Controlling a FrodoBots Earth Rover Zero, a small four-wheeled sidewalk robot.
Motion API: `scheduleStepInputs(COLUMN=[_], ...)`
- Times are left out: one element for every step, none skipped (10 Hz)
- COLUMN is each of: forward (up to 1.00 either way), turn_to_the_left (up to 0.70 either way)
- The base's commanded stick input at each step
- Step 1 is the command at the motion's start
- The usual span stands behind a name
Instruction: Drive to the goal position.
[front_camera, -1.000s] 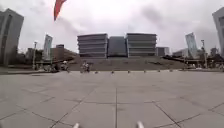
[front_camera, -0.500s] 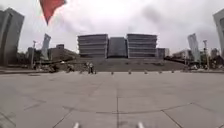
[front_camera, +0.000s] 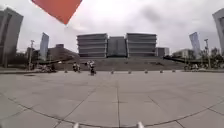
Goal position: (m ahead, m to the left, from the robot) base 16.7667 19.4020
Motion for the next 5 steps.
scheduleStepInputs(forward=[0.70,0.70,0.70,0.70,0.70], turn_to_the_left=[0.01,0.01,0.00,0.01,0.01])
